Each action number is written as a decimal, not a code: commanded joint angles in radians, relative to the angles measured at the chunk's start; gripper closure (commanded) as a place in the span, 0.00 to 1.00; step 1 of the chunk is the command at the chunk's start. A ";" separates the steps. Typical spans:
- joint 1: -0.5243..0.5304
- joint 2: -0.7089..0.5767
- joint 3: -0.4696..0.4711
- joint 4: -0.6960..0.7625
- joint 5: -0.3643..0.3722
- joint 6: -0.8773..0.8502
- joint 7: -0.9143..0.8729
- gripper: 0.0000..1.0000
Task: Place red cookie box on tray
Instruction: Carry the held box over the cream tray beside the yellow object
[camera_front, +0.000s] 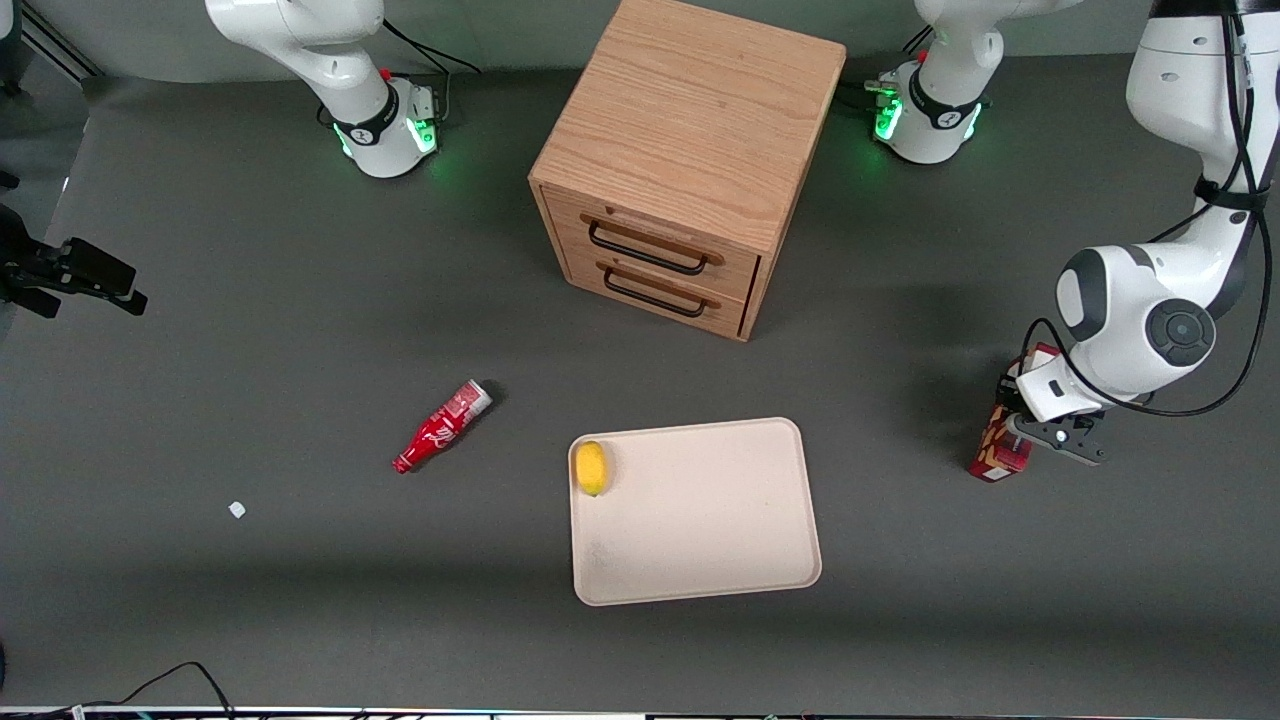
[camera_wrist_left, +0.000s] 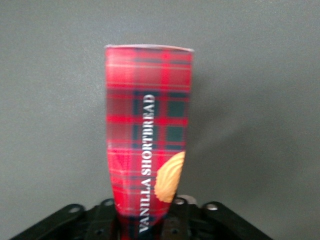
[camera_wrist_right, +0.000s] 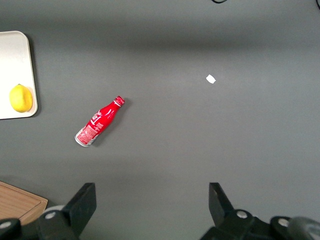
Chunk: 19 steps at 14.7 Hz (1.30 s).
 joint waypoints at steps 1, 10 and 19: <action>-0.011 -0.012 0.007 0.001 -0.019 -0.008 0.021 1.00; -0.006 -0.110 0.004 0.290 -0.089 -0.471 0.007 1.00; -0.067 -0.063 -0.158 0.697 -0.088 -0.807 -0.528 1.00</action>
